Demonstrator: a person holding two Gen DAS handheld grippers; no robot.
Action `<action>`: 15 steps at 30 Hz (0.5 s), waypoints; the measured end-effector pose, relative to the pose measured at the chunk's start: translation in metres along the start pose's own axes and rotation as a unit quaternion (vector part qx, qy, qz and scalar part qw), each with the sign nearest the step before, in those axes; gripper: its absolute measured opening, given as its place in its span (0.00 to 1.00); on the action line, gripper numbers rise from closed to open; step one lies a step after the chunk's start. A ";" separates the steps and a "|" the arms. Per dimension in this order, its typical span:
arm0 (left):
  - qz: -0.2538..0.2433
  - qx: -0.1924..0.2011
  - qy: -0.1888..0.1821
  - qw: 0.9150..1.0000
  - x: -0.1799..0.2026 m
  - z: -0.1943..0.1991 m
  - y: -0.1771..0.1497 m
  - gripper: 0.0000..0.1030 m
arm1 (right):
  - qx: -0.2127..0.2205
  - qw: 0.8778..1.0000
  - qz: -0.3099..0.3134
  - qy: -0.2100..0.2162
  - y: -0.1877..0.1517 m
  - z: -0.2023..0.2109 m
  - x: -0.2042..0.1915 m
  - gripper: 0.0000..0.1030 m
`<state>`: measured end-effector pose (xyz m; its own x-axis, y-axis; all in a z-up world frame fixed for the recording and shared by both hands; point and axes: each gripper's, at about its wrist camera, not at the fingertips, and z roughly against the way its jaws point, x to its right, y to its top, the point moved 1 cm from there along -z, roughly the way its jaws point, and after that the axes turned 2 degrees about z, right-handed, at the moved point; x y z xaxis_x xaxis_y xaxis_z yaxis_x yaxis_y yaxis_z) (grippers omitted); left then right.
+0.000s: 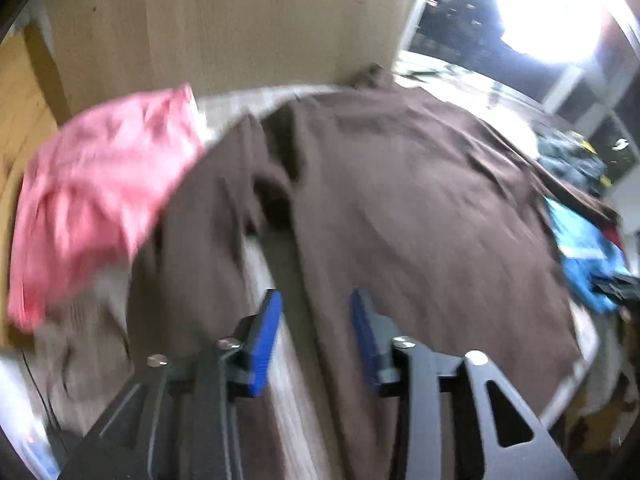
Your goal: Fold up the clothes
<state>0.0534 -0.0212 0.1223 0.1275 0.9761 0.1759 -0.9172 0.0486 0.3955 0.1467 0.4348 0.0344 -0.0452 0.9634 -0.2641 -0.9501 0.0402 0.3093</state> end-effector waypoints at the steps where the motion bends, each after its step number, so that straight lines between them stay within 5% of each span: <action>1: 0.001 -0.007 -0.003 1.000 0.003 0.007 -0.020 0.40 | -0.002 1.000 -0.006 0.007 -0.011 0.003 0.004 0.52; 8: 0.080 -0.083 -0.003 0.993 0.022 0.006 -0.152 0.40 | 0.000 0.999 -0.008 0.035 -0.072 0.006 0.013 0.52; 14: 0.089 -0.089 0.019 0.992 0.040 -0.006 -0.178 0.37 | -0.005 0.998 0.025 0.062 -0.096 0.002 0.010 0.52; 15: 0.089 -0.084 0.021 0.992 0.042 -0.007 -0.178 0.29 | -0.005 0.998 0.030 0.063 -0.099 0.000 0.009 0.52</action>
<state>0.2197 0.0129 0.0532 -0.0539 0.9801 0.1910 -0.9743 -0.0936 0.2050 0.2402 0.4397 0.0008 -0.1395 0.9231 -0.3584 -0.9477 -0.0196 0.3184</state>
